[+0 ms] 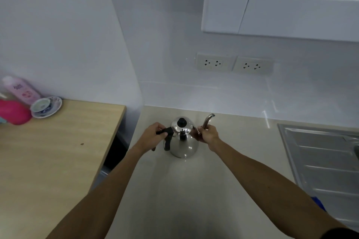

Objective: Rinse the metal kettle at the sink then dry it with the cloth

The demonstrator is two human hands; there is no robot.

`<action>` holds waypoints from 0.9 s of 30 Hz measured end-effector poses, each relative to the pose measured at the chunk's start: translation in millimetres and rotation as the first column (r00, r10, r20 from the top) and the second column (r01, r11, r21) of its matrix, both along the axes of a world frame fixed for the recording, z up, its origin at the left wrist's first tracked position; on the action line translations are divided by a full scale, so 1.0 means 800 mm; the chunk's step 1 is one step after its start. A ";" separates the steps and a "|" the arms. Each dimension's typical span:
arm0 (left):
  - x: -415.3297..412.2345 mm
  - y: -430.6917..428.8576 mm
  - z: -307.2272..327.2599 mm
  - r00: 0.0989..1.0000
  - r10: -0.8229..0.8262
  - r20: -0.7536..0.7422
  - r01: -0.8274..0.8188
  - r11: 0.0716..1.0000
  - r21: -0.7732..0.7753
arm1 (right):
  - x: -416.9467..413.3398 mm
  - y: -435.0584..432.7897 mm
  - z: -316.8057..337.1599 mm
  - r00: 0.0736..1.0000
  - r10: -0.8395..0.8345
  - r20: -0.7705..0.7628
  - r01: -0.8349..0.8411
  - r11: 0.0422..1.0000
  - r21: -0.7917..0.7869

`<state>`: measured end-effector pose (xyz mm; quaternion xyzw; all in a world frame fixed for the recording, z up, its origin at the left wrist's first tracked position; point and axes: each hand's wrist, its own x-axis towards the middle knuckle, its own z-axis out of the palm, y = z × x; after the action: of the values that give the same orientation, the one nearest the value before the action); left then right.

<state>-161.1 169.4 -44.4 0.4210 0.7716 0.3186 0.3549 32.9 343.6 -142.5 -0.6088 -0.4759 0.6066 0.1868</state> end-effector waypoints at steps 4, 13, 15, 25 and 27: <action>0.000 0.006 0.001 1.000 -0.009 0.001 0.009 1.000 -0.017 | 0.000 0.003 -0.011 1.000 -0.013 0.013 0.014 1.000 -0.019; 0.004 0.007 0.003 1.000 -0.023 -0.014 0.022 0.999 -0.025 | 0.002 0.002 -0.012 1.000 -0.030 -0.002 0.030 0.998 -0.050; 0.005 0.006 0.001 1.000 -0.016 -0.011 0.016 1.000 -0.019 | 0.004 0.005 -0.014 1.000 -0.022 -0.010 0.021 0.998 -0.065; 0.001 0.002 0.005 0.984 -0.099 -0.151 0.098 0.995 -0.011 | 0.046 -0.006 0.048 0.887 0.356 0.295 -0.383 0.923 0.036; -0.001 -0.001 0.009 0.968 -0.152 -0.200 0.149 0.988 -0.030 | 0.070 -0.007 0.055 0.709 0.494 0.503 -0.597 0.800 0.057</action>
<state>-161.7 168.8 -37.3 0.5059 0.7715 0.2409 0.3012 89.0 337.7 -98.5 -0.5423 -0.7282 0.4153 -0.0565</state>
